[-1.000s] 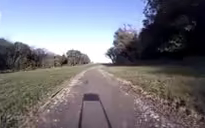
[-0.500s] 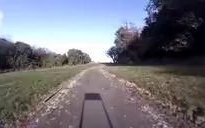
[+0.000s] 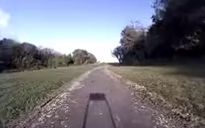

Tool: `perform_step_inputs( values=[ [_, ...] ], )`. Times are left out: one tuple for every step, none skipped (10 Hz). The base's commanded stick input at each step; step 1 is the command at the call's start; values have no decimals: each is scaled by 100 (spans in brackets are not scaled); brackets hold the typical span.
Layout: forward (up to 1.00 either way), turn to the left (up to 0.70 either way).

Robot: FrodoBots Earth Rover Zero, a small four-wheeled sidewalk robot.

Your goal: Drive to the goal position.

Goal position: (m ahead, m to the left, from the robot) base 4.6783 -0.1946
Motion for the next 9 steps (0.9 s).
perform_step_inputs(
  values=[
    [50,0],
    [50,0],
    [50,0],
    [50,0],
    [50,0],
    [50,0],
    [50,0],
    [50,0],
    [50,0]
  ],
)
